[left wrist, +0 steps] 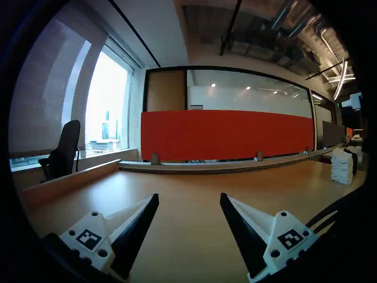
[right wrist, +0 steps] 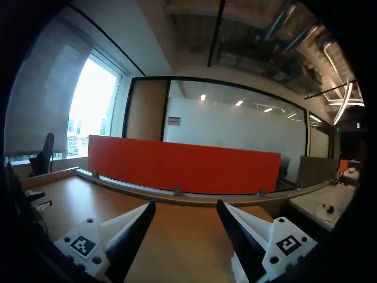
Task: Fold towel
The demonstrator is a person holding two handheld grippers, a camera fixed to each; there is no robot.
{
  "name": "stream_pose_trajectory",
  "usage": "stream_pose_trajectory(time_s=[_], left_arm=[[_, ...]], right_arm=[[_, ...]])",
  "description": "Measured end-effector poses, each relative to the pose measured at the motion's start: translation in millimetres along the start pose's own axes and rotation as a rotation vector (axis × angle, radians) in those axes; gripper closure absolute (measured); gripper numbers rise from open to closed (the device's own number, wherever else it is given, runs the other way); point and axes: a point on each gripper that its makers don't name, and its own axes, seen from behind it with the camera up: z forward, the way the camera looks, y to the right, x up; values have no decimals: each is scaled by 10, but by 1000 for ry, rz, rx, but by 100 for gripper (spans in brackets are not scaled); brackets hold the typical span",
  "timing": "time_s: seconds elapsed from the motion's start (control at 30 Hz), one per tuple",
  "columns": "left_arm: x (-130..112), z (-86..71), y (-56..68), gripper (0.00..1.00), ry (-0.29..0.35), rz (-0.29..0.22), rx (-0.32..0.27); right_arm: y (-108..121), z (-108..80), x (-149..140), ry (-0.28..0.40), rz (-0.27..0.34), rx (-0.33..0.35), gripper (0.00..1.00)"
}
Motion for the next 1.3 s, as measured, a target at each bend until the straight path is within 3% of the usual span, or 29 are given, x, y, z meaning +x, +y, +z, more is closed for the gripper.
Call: stream_pose_trajectory(time_s=[0.2,0.5,0.87,1.3], left_arm=[[-3,2,7,3,0,1,0],[-12,3,9,4,0,0,0],[-13,0,20,4,0,0,0],[-14,-2,28,4,0,0,0]], right_arm=[[133,19,-16,19,5,-38,0],[317,35,-199,49,73,-70,0],[443,63,-830,31,127,-105,0],[380,165,-1440,18,149,-107,0]])
